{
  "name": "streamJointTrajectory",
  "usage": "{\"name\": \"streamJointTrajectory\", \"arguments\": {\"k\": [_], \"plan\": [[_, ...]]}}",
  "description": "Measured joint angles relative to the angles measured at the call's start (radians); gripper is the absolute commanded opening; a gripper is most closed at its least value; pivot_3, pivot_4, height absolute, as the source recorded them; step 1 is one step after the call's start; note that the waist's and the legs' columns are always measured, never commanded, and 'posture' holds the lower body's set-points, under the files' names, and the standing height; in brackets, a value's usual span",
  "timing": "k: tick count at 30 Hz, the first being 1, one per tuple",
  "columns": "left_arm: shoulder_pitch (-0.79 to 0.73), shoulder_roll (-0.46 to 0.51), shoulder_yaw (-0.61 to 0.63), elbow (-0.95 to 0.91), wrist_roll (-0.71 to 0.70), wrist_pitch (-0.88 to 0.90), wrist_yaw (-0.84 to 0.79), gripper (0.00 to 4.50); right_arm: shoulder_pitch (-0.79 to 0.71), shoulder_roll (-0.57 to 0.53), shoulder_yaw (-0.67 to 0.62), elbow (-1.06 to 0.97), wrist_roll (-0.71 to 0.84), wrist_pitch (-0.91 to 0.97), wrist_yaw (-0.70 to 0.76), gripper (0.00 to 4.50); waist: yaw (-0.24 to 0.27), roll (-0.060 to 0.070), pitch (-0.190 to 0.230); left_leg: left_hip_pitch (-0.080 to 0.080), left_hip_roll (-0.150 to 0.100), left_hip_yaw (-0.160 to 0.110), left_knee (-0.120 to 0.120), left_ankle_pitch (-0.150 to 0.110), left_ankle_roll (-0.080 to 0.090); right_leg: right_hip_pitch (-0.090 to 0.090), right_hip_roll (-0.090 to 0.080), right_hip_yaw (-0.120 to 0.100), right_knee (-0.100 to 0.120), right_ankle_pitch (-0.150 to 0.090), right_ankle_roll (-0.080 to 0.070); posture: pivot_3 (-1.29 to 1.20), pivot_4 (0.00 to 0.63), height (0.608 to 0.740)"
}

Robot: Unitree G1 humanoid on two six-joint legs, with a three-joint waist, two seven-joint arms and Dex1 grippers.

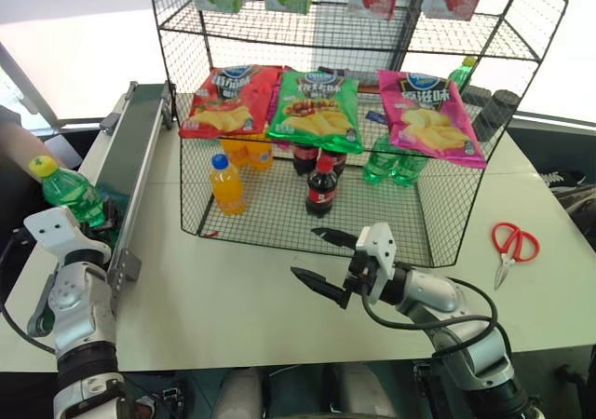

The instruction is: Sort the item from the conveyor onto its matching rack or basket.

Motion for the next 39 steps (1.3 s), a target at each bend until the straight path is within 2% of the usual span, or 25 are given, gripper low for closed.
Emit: {"name": "streamJointTrajectory", "arguments": {"k": [1,11,15,17,21,25,29,33,39], "plan": [[0.003,0.000,-0.001,-0.001,0.000,-0.001,0.000,2.67,-0.005,0.000,0.000,0.000,0.000,0.001,0.000,4.50,0.000,0.000,0.000,0.000,0.000,0.000,0.000,0.000,0.000,0.000,0.000,0.000,0.000,0.000,0.000,0.00,0.150,0.740],[0.011,0.015,-0.005,-0.022,-0.008,0.010,-0.040,2.67,-0.011,-0.002,0.000,0.000,0.008,0.014,-0.001,4.50,-0.002,-0.002,0.000,-0.005,-0.002,0.000,0.000,0.000,0.000,-0.004,-0.002,0.000,0.000,0.000,0.001,0.00,0.150,0.740],[0.018,0.056,-0.020,-0.131,-0.046,0.047,-0.130,2.67,-0.021,-0.014,-0.008,0.000,0.006,0.004,0.002,4.50,-0.002,-0.004,0.000,-0.012,-0.002,-0.001,0.001,0.000,-0.001,-0.010,-0.002,-0.001,0.000,0.001,0.001,0.00,0.150,0.740],[0.030,0.072,-0.046,-0.245,-0.088,0.094,-0.181,2.67,-0.027,-0.022,-0.014,0.002,0.006,-0.005,0.009,4.50,-0.001,-0.004,0.000,-0.013,-0.004,-0.001,0.001,0.000,-0.001,-0.010,-0.004,-0.001,-0.001,0.001,0.001,0.00,0.150,0.740],[0.097,0.108,-0.155,-0.491,-0.200,0.225,-0.332,2.67,-0.030,-0.024,-0.027,0.008,0.006,-0.023,0.025,4.50,-0.005,-0.003,0.000,-0.012,-0.005,-0.001,0.001,0.000,0.000,-0.009,-0.005,-0.001,-0.002,0.001,0.001,0.00,0.150,0.740],[0.178,0.134,-0.288,-0.595,-0.235,0.315,-0.484,2.67,-0.031,-0.026,-0.045,0.022,0.007,-0.030,0.033,4.50,-0.009,-0.001,0.002,-0.011,-0.005,-0.001,0.001,0.000,0.000,-0.009,-0.005,-0.001,-0.002,0.000,-0.001,0.00,0.150,0.740],[0.179,0.126,-0.405,-0.602,-0.222,0.350,-0.566,2.67,-0.039,-0.026,-0.067,0.023,0.010,-0.027,0.032,4.50,-0.003,0.000,0.002,-0.011,-0.005,-0.001,0.002,0.001,0.000,-0.008,-0.004,-0.001,-0.001,-0.001,-0.001,0.00,0.150,0.740],[0.085,0.066,-0.553,-0.546,-0.150,0.320,-0.645,2.67,-0.058,-0.020,-0.064,0.016,0.011,-0.012,0.021,4.50,0.004,0.000,0.002,-0.011,-0.007,-0.001,0.004,0.000,0.001,-0.006,-0.004,-0.001,-0.001,0.000,-0.001,0.00,0.150,0.740],[0.012,0.006,-0.667,-0.428,-0.076,0.257,-0.744,2.67,-0.050,-0.004,-0.059,0.003,0.010,0.008,-0.020,4.50,-0.001,0.001,0.003,-0.011,-0.006,-0.001,0.004,0.000,0.002,-0.007,0.001,-0.002,-0.001,0.001,0.002,0.00,0.150,0.740]]}}
